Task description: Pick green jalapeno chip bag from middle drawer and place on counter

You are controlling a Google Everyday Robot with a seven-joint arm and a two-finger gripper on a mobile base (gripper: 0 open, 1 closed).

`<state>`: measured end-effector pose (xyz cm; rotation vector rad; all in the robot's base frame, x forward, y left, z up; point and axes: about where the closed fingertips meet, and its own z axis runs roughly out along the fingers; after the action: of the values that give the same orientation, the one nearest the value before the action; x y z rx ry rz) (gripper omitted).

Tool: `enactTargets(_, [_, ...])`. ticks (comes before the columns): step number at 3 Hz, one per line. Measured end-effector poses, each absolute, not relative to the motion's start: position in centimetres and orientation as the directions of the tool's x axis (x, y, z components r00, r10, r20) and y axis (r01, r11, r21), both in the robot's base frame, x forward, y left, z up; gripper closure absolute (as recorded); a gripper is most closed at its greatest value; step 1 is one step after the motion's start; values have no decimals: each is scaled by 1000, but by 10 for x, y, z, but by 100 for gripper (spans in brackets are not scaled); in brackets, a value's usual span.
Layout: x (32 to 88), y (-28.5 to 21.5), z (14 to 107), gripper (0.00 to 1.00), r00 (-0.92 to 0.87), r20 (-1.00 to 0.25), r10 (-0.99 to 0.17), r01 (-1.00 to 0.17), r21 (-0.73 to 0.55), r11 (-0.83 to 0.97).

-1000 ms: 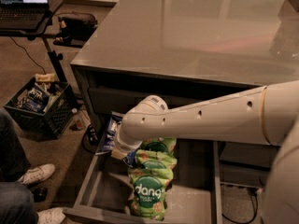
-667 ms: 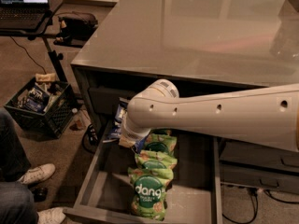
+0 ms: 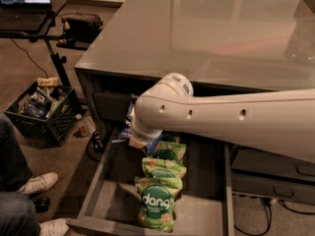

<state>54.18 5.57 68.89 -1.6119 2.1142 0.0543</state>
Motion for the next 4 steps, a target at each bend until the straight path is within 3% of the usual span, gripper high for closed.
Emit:
enactTargets(3, [566,-27,815,100,-326,-264,-908,-807,-422,413])
enactTargets(4, [566,-27,815,100,-326,-265,-908,-806,-424,413])
